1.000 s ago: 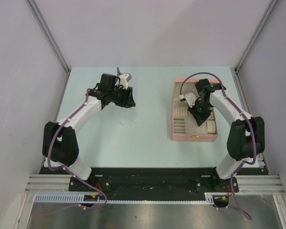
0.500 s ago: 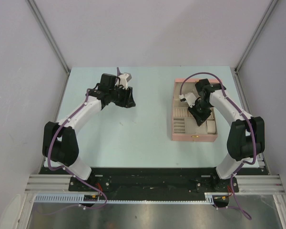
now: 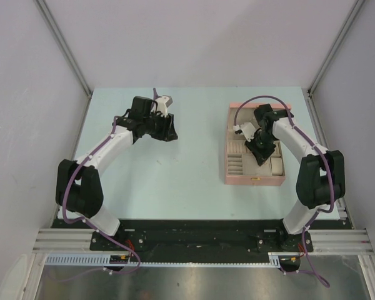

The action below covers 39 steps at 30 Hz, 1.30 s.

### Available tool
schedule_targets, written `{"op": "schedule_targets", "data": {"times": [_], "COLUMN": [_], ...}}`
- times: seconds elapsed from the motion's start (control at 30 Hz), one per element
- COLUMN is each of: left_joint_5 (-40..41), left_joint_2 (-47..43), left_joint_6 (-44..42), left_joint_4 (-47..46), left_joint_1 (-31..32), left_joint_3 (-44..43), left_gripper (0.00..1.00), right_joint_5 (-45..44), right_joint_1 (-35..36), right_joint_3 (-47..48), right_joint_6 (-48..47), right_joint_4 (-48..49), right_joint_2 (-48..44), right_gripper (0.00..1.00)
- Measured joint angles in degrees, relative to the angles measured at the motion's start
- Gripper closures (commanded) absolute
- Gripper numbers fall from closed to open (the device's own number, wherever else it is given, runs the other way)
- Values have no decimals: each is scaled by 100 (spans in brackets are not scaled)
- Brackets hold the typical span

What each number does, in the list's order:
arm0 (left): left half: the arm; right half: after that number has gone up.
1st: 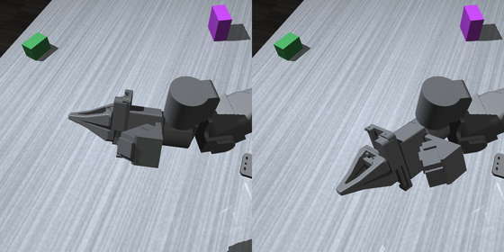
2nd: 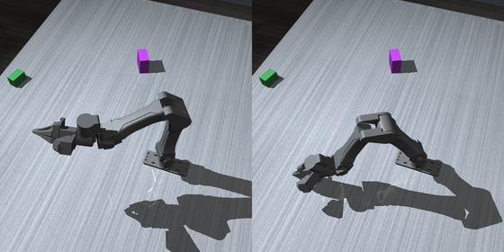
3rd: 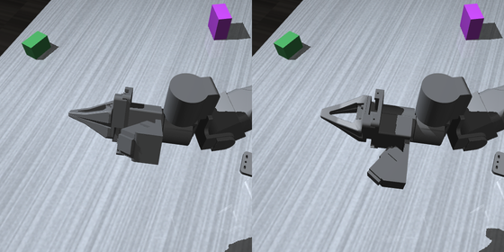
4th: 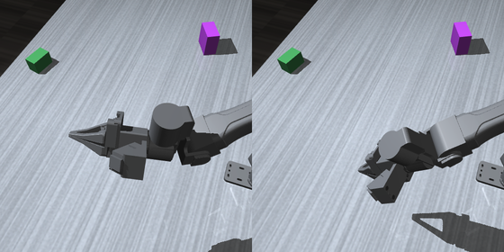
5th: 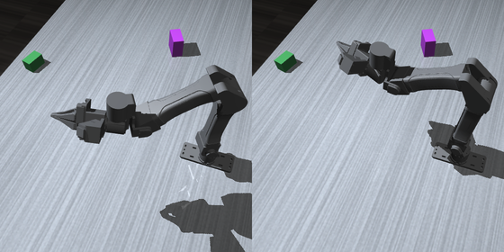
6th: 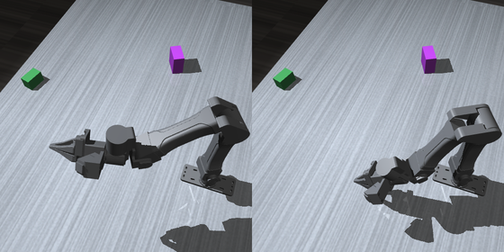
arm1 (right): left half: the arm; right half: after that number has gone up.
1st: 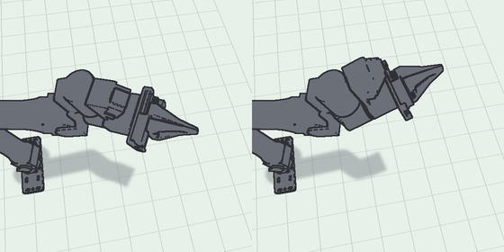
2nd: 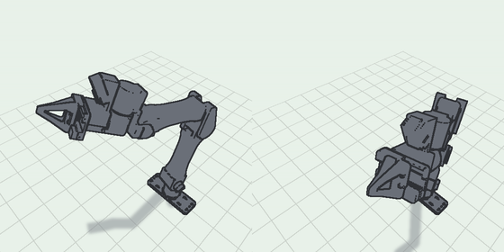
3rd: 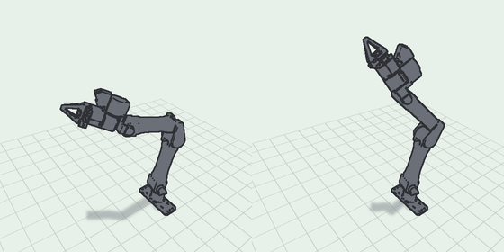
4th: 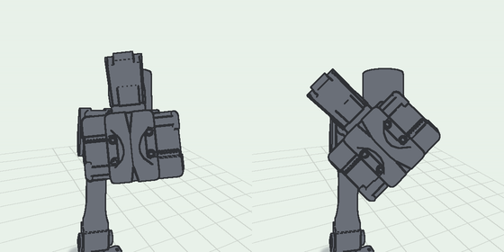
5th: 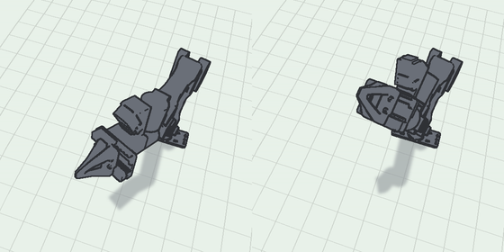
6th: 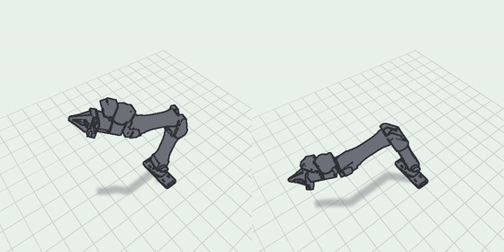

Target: Organize the mixed jewelry

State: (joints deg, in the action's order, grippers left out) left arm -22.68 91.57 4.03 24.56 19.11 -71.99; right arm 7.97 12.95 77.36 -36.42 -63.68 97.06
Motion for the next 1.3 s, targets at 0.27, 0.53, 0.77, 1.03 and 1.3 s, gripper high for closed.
{"op": "schedule_targets", "data": {"times": [0.27,0.53,0.77,1.03,1.3], "left_joint_5": [0,-4,-9,-17,-17], "left_joint_2": [0,0,0,0,-20], "left_joint_6": [0,-2,-4,-7,-15], "left_joint_4": [0,0,-4,-2,-2], "left_joint_1": [0,0,0,0,0], "left_joint_3": [0,4,17,39,42], "left_gripper": [48,49,49,48,49], "right_joint_5": [-92,-236,-284,-284,-254], "right_joint_1": [87,197,262,282,286], "right_joint_3": [4,129,197,249,586], "right_joint_6": [44,136,227,262,354], "right_joint_4": [37,-52,-74,-55,-155], "right_joint_2": [105,221,286,286,151], "right_gripper": [100,82,71,66,66]}}
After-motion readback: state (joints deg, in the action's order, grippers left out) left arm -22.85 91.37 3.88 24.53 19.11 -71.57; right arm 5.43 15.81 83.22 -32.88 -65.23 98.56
